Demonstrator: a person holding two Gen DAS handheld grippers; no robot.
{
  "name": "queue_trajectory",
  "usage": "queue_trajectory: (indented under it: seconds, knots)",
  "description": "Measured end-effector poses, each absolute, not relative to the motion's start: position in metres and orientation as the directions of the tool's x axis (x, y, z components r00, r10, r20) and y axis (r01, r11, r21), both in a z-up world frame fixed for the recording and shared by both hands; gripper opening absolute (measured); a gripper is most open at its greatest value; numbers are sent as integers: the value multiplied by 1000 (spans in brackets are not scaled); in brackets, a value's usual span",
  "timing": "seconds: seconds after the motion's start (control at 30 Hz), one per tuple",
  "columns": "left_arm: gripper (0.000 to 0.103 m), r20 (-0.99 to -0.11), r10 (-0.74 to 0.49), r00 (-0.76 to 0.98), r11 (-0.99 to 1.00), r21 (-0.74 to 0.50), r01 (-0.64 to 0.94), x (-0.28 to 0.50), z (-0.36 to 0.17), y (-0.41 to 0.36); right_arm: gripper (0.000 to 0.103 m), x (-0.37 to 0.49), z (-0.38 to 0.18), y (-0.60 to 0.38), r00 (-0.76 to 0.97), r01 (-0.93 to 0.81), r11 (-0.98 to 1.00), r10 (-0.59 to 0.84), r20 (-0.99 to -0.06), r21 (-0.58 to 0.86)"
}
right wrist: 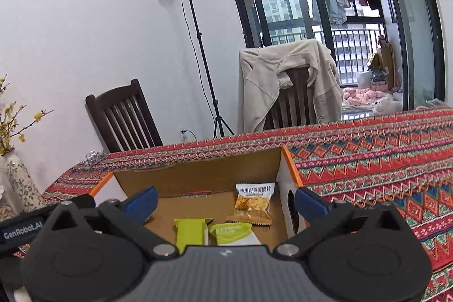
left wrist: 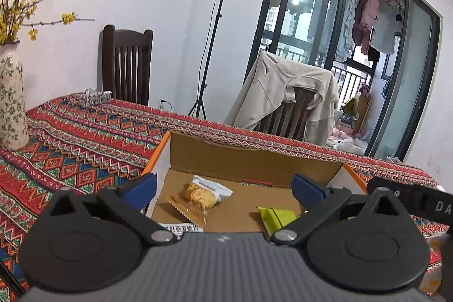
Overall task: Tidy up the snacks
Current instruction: 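Move both grippers back over the snack pile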
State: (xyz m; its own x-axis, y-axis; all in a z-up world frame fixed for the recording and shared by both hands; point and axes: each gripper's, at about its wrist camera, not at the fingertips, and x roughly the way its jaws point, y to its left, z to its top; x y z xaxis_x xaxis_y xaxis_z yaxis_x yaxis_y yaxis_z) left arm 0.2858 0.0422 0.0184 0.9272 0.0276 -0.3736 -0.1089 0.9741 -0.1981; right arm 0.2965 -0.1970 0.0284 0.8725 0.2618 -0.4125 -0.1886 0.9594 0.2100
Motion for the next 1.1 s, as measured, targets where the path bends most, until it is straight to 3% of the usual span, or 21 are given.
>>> queue_trajectory:
  seconds: [0.37, 1.1]
  knots:
    - [103, -362, 54, 931, 979, -166, -121, 253, 43, 39, 103, 247, 68, -200, 896, -228, 961, 270, -353, 157]
    - [103, -447, 33, 894, 984, -141, -107, 121, -1, 63, 103, 129, 28, -203, 826, -299, 949, 312, -469, 104]
